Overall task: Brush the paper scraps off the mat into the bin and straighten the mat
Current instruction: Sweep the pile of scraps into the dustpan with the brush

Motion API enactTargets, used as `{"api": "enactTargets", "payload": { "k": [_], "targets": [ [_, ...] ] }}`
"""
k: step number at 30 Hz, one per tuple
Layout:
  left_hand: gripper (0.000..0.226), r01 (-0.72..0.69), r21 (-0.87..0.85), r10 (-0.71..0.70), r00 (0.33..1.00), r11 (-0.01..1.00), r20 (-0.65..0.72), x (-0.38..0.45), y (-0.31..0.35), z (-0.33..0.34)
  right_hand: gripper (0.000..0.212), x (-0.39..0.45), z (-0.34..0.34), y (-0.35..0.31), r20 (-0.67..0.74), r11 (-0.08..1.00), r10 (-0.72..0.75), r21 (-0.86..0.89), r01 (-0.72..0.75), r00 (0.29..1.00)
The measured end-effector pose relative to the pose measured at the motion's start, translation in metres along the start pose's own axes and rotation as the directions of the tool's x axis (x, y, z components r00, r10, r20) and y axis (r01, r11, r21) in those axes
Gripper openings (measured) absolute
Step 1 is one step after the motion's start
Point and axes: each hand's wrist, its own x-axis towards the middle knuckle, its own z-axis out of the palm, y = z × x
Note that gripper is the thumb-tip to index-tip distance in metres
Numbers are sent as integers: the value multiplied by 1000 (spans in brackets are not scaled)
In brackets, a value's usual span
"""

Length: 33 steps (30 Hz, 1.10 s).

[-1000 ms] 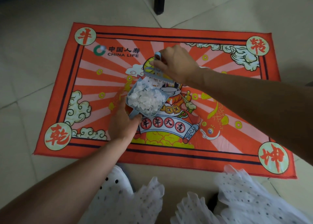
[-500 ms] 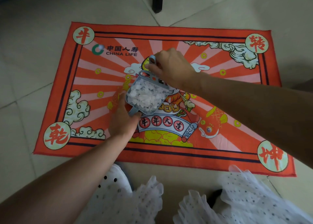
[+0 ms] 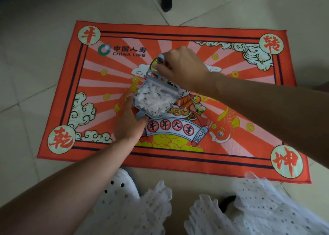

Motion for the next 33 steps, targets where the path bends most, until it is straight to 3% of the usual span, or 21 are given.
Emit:
{"api": "enactTargets", "payload": {
  "k": [13,22,33],
  "targets": [
    [83,-8,3,8,1000,1000,27,2,2,-7,43,3,-25,13,-94,997,82,-11,-83,992],
    [84,-6,64,4,1000,998,29,2,3,-13,34,5,-14,26,-9,986,149,-78,-149,989],
    [88,-19,150,12,999,989,46,5,-4,-13,38,0,1,14,79,996,85,-36,-82,993]
  ]
}}
